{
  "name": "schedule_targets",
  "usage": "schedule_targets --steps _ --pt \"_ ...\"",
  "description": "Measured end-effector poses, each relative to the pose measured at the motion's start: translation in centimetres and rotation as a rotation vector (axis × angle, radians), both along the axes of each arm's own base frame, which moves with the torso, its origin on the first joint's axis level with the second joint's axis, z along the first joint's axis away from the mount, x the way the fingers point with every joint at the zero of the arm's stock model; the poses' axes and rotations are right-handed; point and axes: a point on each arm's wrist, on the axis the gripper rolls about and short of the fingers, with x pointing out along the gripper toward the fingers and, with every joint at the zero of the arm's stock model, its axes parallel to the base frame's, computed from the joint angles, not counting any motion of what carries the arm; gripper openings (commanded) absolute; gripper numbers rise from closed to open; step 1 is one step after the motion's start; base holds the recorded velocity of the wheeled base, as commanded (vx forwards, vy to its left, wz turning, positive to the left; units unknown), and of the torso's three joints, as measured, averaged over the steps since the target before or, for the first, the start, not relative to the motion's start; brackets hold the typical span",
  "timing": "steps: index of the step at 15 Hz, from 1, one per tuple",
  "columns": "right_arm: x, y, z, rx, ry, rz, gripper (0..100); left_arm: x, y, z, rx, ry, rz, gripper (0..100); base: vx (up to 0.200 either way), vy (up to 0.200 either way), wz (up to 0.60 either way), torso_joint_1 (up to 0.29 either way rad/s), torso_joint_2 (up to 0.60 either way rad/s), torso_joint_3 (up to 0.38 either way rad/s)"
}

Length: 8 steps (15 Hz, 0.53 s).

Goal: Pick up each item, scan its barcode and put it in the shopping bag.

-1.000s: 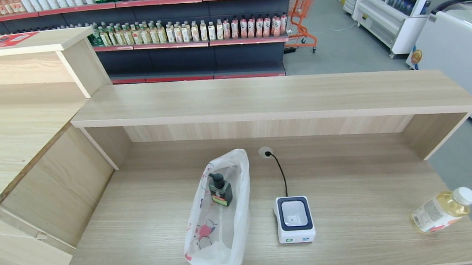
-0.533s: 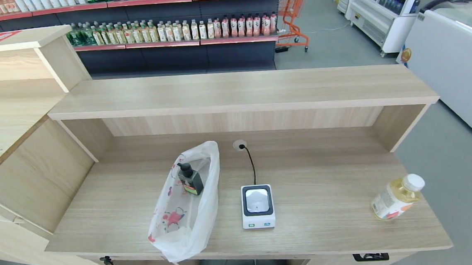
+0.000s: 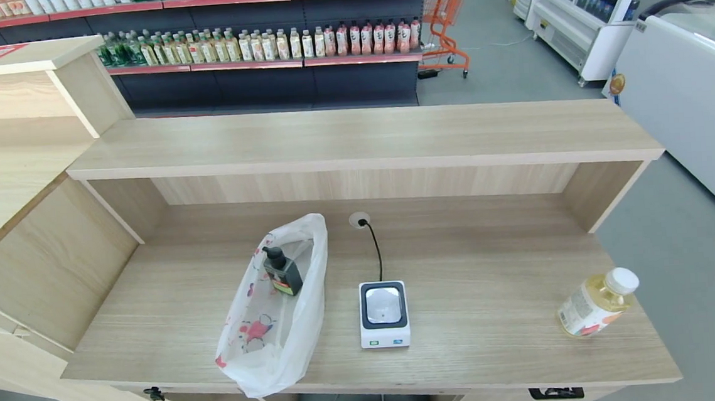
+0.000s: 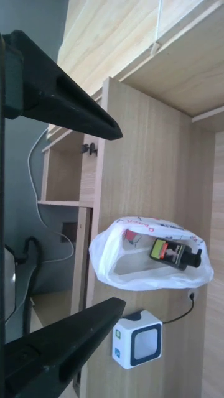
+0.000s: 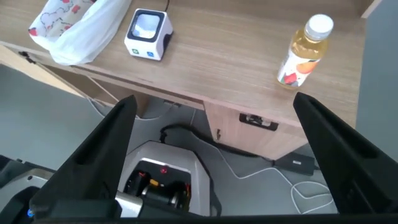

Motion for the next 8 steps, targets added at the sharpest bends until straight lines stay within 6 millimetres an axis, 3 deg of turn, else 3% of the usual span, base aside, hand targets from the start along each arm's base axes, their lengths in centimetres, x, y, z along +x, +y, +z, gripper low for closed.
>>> schedule_targets --steps 7,8 --pt "-0.11 0.00 -0.29 0.020 0.041 -0.012 100 0.00 0.00 0.01 -0.001 -0.001 0.000 100 0.000 -0.200 0.00 -0.002 0.00 0.002" --pt "-0.15 0.01 -0.24 0.022 0.050 -0.013 100 0.00 0.00 0.00 -0.001 0.000 0.000 100 0.000 0.000 0.00 0.000 0.00 0.000"
